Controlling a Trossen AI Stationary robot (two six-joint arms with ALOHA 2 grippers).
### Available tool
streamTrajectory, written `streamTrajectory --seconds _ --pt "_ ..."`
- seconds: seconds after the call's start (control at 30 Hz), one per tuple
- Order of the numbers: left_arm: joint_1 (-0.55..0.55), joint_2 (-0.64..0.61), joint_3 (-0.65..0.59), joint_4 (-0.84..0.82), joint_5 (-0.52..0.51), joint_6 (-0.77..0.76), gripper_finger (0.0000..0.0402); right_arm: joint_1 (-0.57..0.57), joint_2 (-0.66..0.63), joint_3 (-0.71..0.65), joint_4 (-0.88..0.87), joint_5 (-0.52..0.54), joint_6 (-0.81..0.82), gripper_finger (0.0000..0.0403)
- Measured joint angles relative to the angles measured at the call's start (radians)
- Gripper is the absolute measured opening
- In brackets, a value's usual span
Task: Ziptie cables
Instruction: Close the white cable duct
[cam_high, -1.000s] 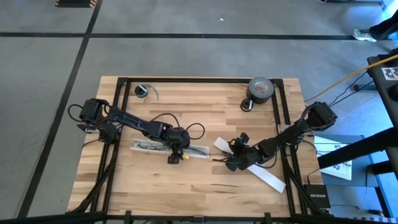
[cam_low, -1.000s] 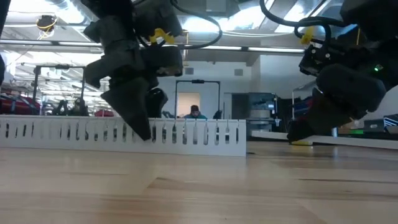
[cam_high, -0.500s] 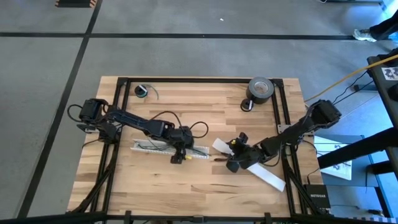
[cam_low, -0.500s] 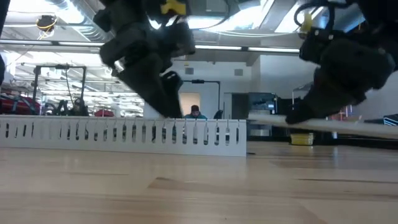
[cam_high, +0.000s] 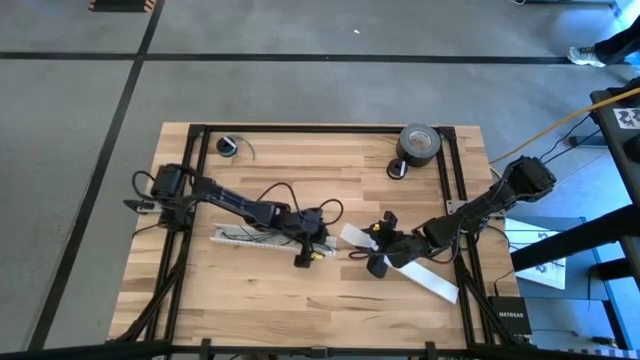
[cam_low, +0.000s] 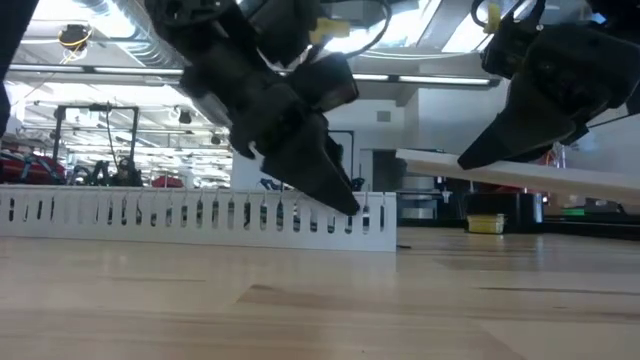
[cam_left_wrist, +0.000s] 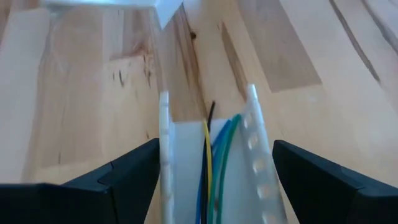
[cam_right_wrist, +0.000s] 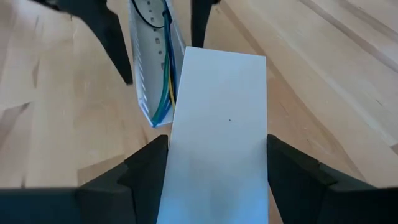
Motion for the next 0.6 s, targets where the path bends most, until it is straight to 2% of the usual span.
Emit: streamTrajectory --seconds 0.2,0.43,0.6 --pt "0.001 0.038 0.0 0.095 0.0 -0.022 0.0289 0.0 0.011 0.0 0.029 -0.03 -0.012 0.0217" --pt "0.0 0.06 0.0 0.143 0.0 -0.022 0.0236 -0.016 0.049 0.0 0.112 -0.097 -0.081 0.0217" --pt "0.0 0.06 0.001 0.136 0.004 -0.019 0.0221 -0.042 0.056 0.0 0.125 -0.171 -0.099 0.0217"
